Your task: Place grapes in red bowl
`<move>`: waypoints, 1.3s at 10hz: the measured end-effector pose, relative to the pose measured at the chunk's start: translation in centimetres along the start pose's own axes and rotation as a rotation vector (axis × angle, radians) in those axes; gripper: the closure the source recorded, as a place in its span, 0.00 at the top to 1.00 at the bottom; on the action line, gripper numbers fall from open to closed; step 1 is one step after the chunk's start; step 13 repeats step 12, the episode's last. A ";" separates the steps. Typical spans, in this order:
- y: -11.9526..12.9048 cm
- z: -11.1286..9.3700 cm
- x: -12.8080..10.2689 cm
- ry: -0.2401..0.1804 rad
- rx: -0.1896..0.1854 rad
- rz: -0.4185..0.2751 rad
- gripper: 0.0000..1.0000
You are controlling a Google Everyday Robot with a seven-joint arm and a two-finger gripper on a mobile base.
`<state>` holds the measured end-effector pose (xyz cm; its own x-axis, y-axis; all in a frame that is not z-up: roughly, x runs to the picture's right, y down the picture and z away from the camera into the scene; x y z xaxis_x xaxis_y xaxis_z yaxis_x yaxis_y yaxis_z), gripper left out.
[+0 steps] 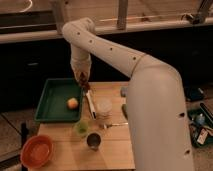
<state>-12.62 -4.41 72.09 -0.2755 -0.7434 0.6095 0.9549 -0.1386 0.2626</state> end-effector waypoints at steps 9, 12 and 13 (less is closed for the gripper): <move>-10.8 0.4 -5.2 -0.047 0.043 -0.222 0.03; -15.4 2.0 -8.6 -0.062 0.066 -0.274 0.03; -15.4 2.0 -8.6 -0.062 0.066 -0.274 0.03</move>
